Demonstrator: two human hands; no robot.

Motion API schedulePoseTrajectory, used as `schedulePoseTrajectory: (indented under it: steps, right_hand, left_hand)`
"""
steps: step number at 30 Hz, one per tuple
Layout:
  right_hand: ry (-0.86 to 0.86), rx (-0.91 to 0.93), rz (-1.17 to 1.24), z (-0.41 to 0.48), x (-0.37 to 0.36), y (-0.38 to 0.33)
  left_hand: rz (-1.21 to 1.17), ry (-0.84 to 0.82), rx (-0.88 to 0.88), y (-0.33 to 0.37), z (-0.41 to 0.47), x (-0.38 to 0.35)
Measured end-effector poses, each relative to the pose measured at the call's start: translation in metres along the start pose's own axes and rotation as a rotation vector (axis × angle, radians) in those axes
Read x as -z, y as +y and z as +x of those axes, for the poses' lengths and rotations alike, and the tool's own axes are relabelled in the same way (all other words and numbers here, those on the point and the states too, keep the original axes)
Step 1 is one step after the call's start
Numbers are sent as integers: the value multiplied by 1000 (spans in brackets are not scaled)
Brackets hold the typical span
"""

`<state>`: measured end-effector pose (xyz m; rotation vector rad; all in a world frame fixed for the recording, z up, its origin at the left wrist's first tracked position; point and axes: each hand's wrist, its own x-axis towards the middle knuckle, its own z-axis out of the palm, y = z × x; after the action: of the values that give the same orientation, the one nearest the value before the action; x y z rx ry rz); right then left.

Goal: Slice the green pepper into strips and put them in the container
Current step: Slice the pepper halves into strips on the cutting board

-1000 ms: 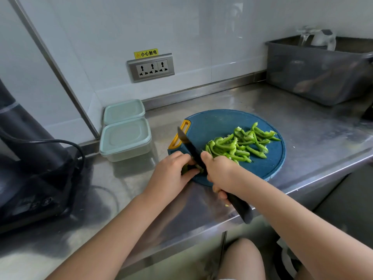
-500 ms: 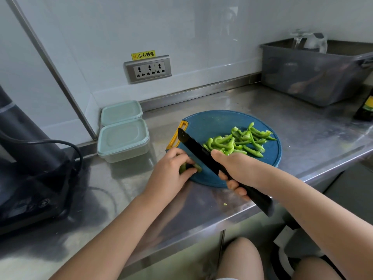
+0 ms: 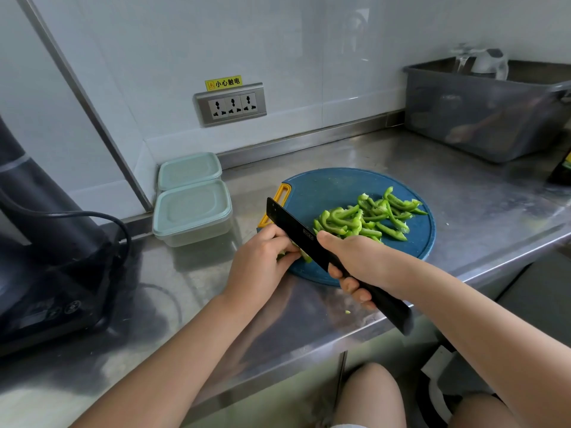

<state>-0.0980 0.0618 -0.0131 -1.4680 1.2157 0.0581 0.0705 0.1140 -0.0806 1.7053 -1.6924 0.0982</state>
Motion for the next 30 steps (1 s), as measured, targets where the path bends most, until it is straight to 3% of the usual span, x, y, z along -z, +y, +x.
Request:
schedulePoseTrajectory:
  steps: [15,24,25,29,30]
  right_hand:
    - [-2,-6,-52,2,-1,-3]
    - [-16,-127,-87,-2,-9,-17]
    - [8,-109,-139,-4,-12,-20]
    - [230,272,-463,2,-28,-18]
    - [243,269,-465,4,-30,-16]
  left_hand:
    - [34,-12,-6,0,1,-1]
    - [68,-30,-20,1,3,-1]
    - [79,-35,-23,1,3,-1]
    - [85,-47,-20,4,0,-1]
    - [82,-49,-9,6,-1,-1]
